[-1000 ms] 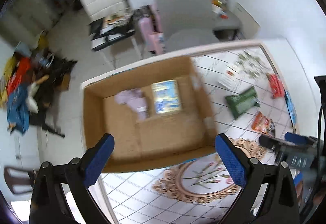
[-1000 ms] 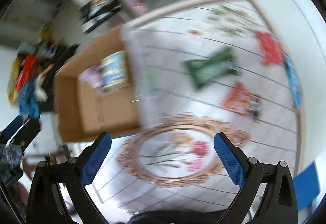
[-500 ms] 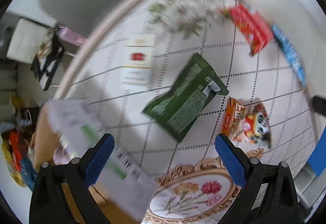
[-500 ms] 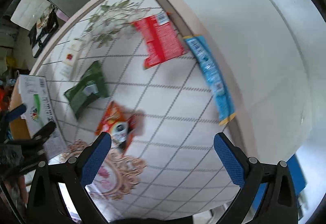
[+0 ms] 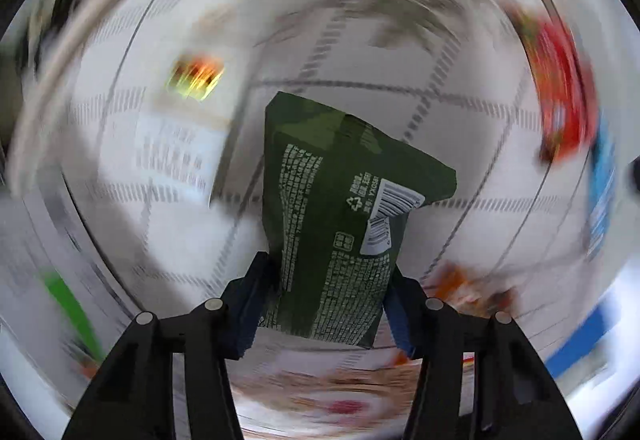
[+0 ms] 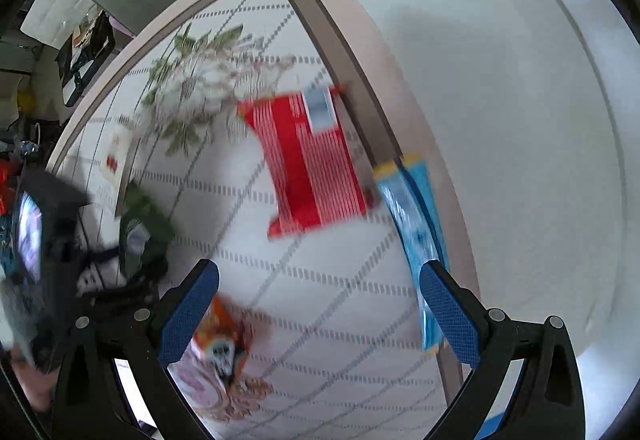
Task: Organize soft objects
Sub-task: 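Grasp the green snack bag with the left tool while the right tool grasps the red snack packet, then carry the green bag and red packet into the cardboard box while both tools release them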
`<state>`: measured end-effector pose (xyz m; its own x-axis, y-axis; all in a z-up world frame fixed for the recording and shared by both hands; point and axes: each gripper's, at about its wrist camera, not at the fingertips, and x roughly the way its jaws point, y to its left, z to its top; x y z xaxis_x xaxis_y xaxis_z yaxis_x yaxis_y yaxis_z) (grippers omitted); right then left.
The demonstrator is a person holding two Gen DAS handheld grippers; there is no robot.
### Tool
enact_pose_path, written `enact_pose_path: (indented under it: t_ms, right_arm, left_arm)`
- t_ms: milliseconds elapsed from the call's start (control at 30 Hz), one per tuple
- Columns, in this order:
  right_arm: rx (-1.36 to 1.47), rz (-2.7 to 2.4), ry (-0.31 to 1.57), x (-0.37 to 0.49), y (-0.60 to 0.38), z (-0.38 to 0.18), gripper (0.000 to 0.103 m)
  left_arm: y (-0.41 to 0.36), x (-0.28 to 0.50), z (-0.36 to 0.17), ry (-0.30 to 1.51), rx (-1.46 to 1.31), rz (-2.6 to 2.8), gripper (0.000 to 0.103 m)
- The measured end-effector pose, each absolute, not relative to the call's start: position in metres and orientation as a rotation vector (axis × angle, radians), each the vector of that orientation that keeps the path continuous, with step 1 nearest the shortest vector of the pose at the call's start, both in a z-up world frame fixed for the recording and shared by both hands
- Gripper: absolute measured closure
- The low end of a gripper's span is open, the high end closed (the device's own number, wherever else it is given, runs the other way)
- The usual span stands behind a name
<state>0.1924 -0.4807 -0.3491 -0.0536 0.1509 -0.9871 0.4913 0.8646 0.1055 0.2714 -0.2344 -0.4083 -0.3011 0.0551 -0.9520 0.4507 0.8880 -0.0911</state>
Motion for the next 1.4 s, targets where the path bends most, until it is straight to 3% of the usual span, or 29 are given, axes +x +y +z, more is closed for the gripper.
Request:
enact_pose_path:
  t_ms: [100, 200, 267, 333, 367, 633, 700, 733, 867, 1167, 1400]
  right_arm:
    - [0.517, -0.292, 1.642, 0.215, -0.488, -0.369, 0.002]
    - [0.532, -0.285, 1.679, 0.231, -0.490, -0.389, 0.008]
    - [0.510, -0.277, 1.705, 0.238, -0.488, -0.398, 0.022]
    - [0.486, -0.282, 1.737, 0.242, -0.484, -0.406, 0.047]
    - [0.482, -0.281, 1.746, 0.242, -0.483, -0.407, 0.051]
    - [0.518, -0.240, 1.771, 0.238, -0.472, -0.413, 0.049]
    - [0.500, -0.254, 1.766, 0.238, -0.471, -0.413, 0.052]
    - [0.488, -0.259, 1.759, 0.236, -0.470, -0.412, 0.053]
    - [0.456, -0.271, 1.734, 0.230, -0.456, -0.400, 0.055]
    - [0.471, -0.144, 1.606, 0.217, -0.416, -0.314, 0.056]
    - [0.408, 0.005, 1.485, 0.222, -0.342, -0.215, 0.056]
  left_arm:
    - [-0.199, 0.280, -0.411, 1.928, 0.037, -0.284, 0.052]
    - [-0.183, 0.277, -0.415, 1.954, -0.109, -0.258, 0.052]
    - [-0.181, 0.271, -0.417, 1.967, -0.112, -0.269, 0.050]
    - [-0.184, 0.262, -0.421, 1.961, -0.076, -0.288, 0.047]
    - [-0.186, 0.258, -0.421, 1.954, -0.049, -0.300, 0.045]
    - [-0.225, 0.243, -0.431, 1.923, 0.148, -0.316, 0.044]
    - [-0.230, 0.239, -0.427, 1.897, 0.166, -0.313, 0.051]
    - [-0.230, 0.239, -0.424, 1.883, 0.181, -0.309, 0.060]
    - [-0.228, 0.234, -0.410, 1.838, 0.176, -0.315, 0.068]
    - [-0.206, 0.218, -0.314, 1.669, 0.051, -0.377, 0.068]
    - [-0.126, 0.235, -0.209, 1.501, -0.022, -0.386, 0.068]
